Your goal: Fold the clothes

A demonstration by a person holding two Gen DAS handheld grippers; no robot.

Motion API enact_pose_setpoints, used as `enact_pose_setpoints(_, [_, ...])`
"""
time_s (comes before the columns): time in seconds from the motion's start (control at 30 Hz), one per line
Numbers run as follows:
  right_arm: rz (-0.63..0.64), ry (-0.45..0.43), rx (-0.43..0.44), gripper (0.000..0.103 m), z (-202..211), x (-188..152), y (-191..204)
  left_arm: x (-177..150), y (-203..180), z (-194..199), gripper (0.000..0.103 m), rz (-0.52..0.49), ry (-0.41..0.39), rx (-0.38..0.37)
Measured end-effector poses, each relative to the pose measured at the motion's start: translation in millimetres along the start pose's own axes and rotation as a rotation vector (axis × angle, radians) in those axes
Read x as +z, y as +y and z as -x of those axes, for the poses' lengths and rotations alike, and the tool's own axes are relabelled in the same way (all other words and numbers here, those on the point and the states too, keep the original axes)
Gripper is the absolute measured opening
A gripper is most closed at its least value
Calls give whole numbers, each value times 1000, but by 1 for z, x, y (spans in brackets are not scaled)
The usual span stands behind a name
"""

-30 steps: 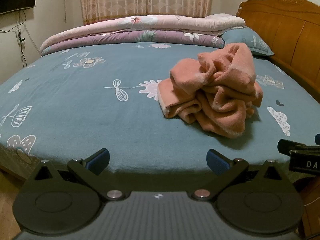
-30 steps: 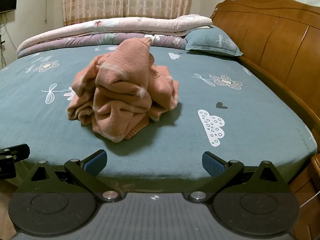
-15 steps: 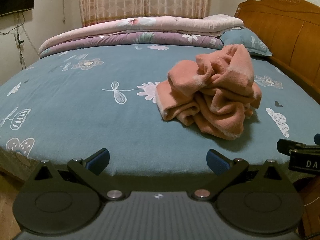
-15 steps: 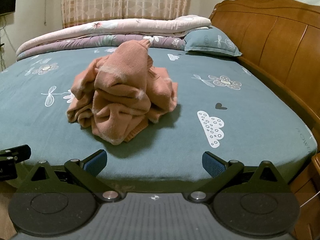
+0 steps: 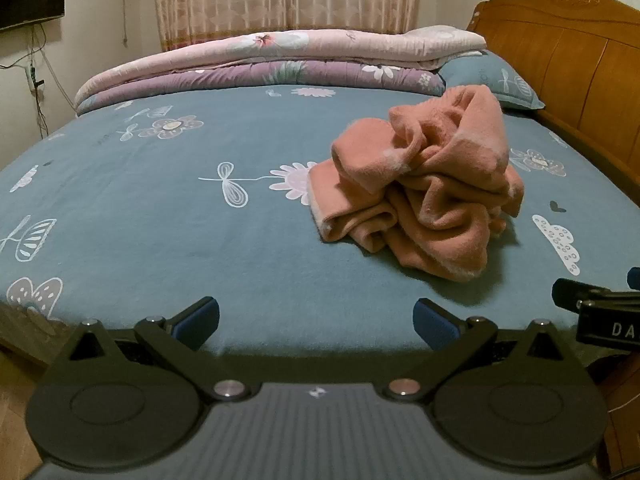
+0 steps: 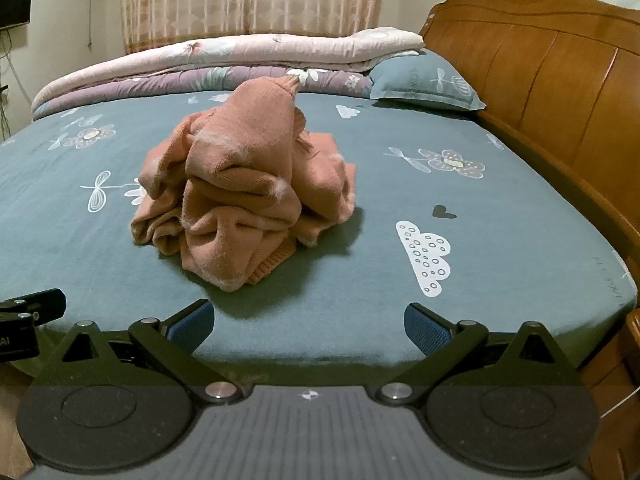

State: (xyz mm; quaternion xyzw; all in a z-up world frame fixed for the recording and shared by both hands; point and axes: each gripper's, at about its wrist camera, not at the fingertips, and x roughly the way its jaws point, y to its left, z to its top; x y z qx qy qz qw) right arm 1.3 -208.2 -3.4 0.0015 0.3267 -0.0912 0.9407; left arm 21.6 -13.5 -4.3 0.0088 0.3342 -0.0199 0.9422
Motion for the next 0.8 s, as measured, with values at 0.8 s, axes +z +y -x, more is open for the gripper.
enact_pose_setpoints(0.8, [7,36,27,103,-41,18,-2,21,-7,-48,102,-9,43,-14])
